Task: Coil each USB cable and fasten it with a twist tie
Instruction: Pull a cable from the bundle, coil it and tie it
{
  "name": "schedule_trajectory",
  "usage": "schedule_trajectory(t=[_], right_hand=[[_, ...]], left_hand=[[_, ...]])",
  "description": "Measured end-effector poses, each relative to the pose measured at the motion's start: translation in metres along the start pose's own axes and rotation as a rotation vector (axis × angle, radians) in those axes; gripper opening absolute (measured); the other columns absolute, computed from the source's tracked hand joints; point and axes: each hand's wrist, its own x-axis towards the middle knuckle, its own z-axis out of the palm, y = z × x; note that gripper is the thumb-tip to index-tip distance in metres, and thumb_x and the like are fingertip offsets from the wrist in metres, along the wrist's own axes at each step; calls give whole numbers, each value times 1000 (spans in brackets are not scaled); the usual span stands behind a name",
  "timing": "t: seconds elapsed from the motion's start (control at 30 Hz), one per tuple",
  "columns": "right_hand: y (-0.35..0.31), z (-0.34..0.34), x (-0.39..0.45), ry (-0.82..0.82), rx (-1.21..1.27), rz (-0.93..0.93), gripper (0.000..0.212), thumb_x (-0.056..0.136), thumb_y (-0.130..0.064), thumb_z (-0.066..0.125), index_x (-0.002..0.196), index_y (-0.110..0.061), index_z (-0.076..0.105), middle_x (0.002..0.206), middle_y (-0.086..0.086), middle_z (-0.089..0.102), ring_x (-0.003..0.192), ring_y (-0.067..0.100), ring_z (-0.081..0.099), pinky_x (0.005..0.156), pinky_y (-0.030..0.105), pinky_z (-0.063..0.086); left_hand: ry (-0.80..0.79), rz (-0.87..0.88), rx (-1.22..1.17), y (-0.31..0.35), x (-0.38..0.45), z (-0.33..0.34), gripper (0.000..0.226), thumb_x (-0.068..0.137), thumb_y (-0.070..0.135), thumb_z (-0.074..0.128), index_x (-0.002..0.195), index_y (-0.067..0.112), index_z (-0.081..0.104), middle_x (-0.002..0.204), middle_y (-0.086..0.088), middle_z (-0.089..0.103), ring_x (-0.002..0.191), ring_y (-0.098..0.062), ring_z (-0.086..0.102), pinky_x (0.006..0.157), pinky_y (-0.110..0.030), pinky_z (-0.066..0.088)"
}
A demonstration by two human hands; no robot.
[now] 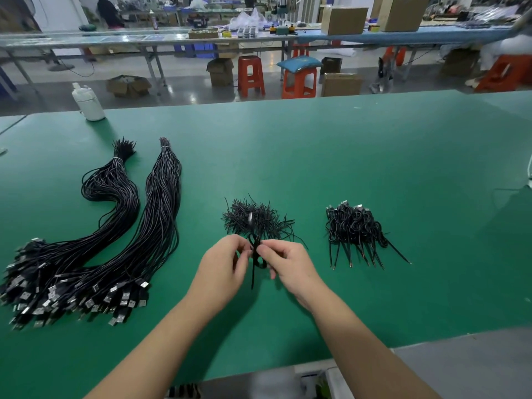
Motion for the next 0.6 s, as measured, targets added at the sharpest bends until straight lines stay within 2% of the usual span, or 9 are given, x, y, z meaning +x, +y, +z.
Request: schedule_trajectory(t=[0.07, 0.13, 0.2, 0.27, 0.33, 0.37, 0.43, 0.47, 0.6], right_hand=[[1, 1, 1, -15, -33, 41, 14, 97, -21, 62, 97, -17, 76, 70, 5, 69, 48, 8, 48, 56, 29, 45], [0, 1, 1, -57, -42, 92, 19, 100, -21, 59, 96, -10, 75, 79, 13, 73, 48, 5, 51, 54, 28, 49], [-2, -1, 1, -117, 5, 154, 23, 101, -20, 56, 94, -5, 73, 75, 11, 72, 47, 4, 54, 50, 22, 49], [-4, -5, 0, -169, 2, 206, 32, 103, -24, 53, 94, 1, 72, 65, 1, 70, 45, 6, 55, 49, 20, 49], [-5, -6, 1, -204, -7, 236, 47, 104, -34, 50, 95, 7, 71, 62, 1, 65, 49, 10, 53, 58, 24, 53], [-5, -6, 1, -215, 1, 240, 49, 103, -38, 50, 94, 5, 73, 67, 6, 64, 54, 14, 53, 67, 32, 56], [-4, -5, 0, -237, 25, 221, 38, 101, -37, 55, 94, -6, 76, 77, 9, 68, 67, 23, 48, 85, 55, 52], [-5, -5, -1, -250, 44, 212, 31, 100, -35, 57, 96, -11, 76, 81, 6, 71, 70, 23, 45, 91, 59, 50], [-3, -6, -1, -283, 110, 183, 24, 101, -21, 56, 100, -2, 71, 85, 3, 72, 57, 8, 48, 92, 56, 52]], left_hand=[[-5, 104, 110, -1, -3, 4, 11, 90, 9, 66, 89, 17, 59, 80, 9, 57, 70, -8, 51, 67, -22, 41], [9, 233, 239, -5, -6, 8, 13, 85, 2, 70, 89, 11, 62, 83, -1, 60, 66, -23, 54, 65, -32, 46], [5, 393, 369, -12, -7, 10, 19, 78, -6, 72, 89, 8, 65, 82, -4, 61, 59, -25, 49, 62, -34, 44], [-12, 516, 436, -19, -8, 11, 23, 73, -6, 68, 92, 7, 67, 84, -4, 62, 57, -23, 45, 63, -30, 37], [-8, 527, 430, -23, -8, 10, 21, 77, -3, 63, 94, 8, 67, 86, -4, 63, 58, -23, 45, 64, -29, 35], [5, 515, 412, -22, -7, 10, 18, 80, 0, 59, 95, 8, 67, 86, -4, 64, 58, -22, 46, 64, -28, 36], [32, 494, 363, -19, -6, 10, 18, 84, 3, 54, 93, 8, 68, 86, -3, 64, 59, -23, 48, 63, -29, 38], [42, 485, 335, -17, -6, 9, 17, 85, 4, 54, 91, 8, 69, 86, -2, 64, 59, -23, 50, 63, -30, 40], [46, 377, 199, -13, -7, 7, 22, 95, 20, 51, 92, 11, 70, 89, 0, 64, 66, -24, 56, 65, -34, 46]])
